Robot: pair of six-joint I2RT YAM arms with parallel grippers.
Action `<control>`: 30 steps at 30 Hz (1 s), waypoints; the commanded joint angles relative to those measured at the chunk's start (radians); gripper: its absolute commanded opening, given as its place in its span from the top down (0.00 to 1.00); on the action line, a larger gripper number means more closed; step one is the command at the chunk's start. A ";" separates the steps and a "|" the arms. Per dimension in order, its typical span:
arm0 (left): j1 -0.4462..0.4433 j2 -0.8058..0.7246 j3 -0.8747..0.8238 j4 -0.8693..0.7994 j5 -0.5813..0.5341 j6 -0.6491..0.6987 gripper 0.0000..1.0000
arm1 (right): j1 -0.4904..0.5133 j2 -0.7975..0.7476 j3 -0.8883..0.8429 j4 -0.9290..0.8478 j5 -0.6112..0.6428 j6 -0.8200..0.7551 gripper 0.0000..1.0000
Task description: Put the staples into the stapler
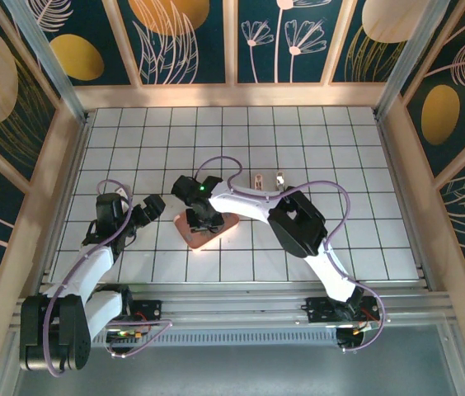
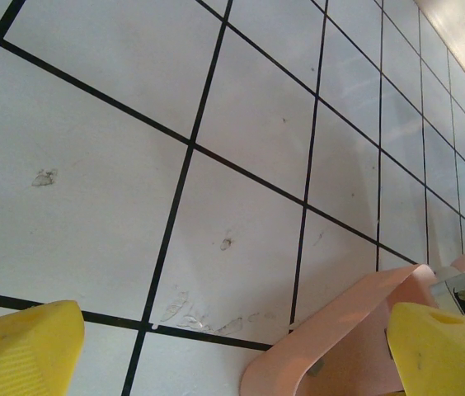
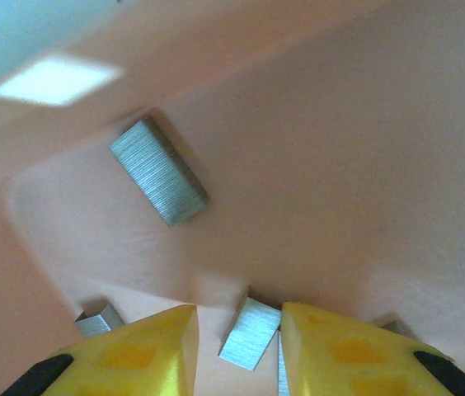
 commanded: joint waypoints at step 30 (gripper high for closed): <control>0.006 0.001 -0.013 0.022 0.020 0.021 0.06 | -0.015 -0.044 -0.010 -0.007 -0.010 -0.047 0.64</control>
